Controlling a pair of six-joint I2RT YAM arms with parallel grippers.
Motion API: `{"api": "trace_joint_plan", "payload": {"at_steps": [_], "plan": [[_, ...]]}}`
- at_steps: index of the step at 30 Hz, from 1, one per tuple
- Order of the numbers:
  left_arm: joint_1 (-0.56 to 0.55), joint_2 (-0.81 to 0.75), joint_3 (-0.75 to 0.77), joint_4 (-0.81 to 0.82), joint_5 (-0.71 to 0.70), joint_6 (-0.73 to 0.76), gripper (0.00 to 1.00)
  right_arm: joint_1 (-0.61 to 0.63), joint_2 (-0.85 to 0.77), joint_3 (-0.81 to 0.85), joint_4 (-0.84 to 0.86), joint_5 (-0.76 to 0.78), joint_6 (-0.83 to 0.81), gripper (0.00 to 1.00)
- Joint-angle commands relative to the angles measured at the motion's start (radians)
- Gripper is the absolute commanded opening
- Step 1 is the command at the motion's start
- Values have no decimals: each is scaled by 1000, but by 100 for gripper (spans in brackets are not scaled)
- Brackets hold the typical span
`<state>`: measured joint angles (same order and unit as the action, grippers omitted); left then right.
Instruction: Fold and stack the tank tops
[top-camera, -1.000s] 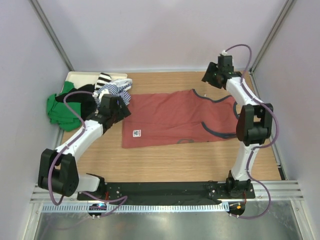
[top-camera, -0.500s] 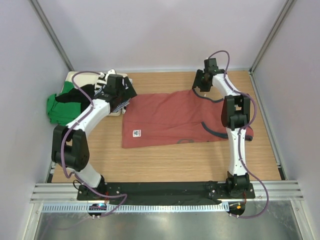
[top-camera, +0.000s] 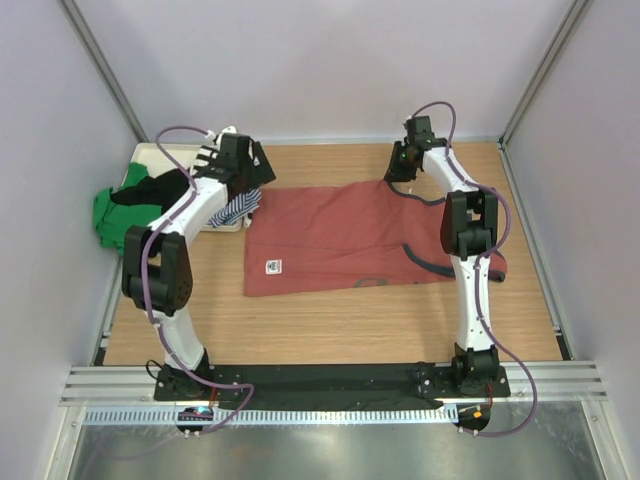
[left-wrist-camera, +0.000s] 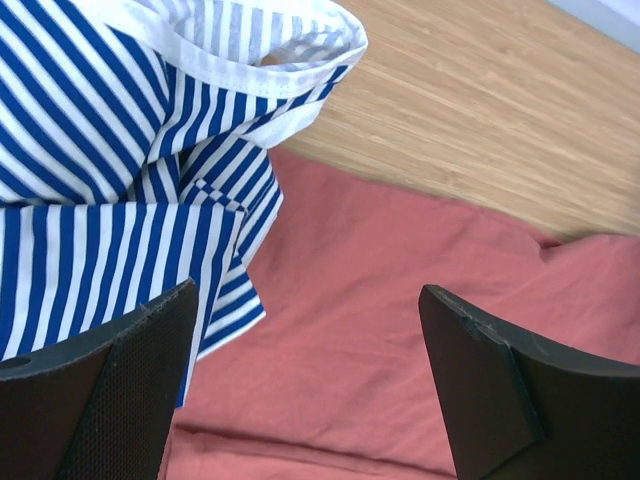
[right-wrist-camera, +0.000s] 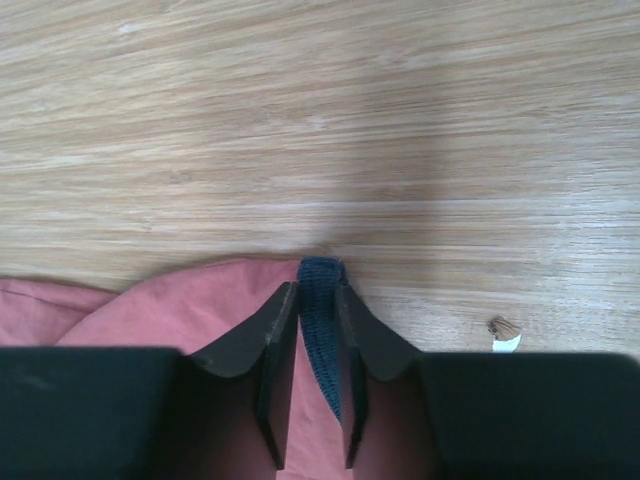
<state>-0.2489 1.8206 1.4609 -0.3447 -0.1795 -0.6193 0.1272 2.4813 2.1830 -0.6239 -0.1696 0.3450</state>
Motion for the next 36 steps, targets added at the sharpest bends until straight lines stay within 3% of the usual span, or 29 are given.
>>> {"api": "trace_joint_plan", "payload": {"at_steps": [1, 6, 16, 21, 28, 36], "plan": [[7, 61, 105, -74, 21, 52, 91, 11, 11, 57, -14, 12, -15, 26], [7, 210, 266, -194, 31, 111, 87, 3, 13, 57, -11, -4, -8, 1], [5, 318, 393, -223, 20, 113, 85, -34, -105, -127, 69, 53, 11, 1], [-3, 371, 478, -252, 54, 124, 78, -55, -136, -175, 64, 119, 20, 1], [-49, 394, 547, -250, 37, 141, 76, -92, -157, -230, 95, 93, 38, 1], [-53, 570, 777, -324, 20, 135, 58, -110, -180, -262, 121, 82, 46, 1]]}}
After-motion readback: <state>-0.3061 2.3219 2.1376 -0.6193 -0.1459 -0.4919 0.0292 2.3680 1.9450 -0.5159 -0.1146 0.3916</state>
